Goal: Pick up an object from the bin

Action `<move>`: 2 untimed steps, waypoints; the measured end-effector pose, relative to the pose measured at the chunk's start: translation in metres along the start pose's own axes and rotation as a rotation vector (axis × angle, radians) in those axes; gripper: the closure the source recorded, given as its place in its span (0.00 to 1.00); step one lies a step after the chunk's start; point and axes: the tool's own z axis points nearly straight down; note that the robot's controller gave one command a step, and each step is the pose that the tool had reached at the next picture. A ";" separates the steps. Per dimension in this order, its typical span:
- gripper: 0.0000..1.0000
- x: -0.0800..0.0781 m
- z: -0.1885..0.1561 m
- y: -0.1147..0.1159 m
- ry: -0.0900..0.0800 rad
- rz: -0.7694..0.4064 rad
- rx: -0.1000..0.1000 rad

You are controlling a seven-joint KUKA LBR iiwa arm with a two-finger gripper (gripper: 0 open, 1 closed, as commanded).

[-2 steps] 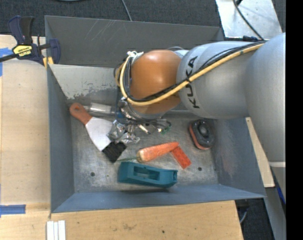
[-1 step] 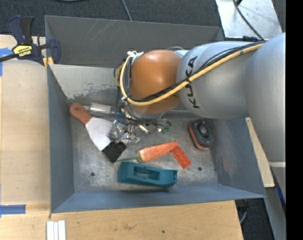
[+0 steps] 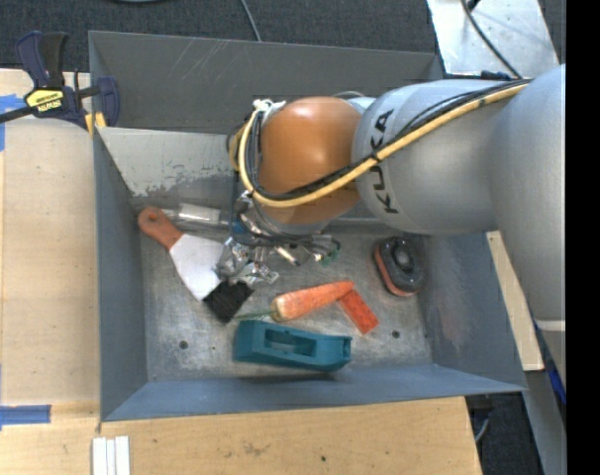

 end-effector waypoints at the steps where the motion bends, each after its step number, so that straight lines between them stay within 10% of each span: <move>1: 1.00 0.001 -0.018 0.001 0.012 0.000 -0.005; 2: 1.00 0.000 -0.033 0.000 0.008 0.001 -0.002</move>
Offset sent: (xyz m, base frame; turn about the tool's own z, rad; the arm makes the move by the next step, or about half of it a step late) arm 0.0000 0.0000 0.0411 0.0000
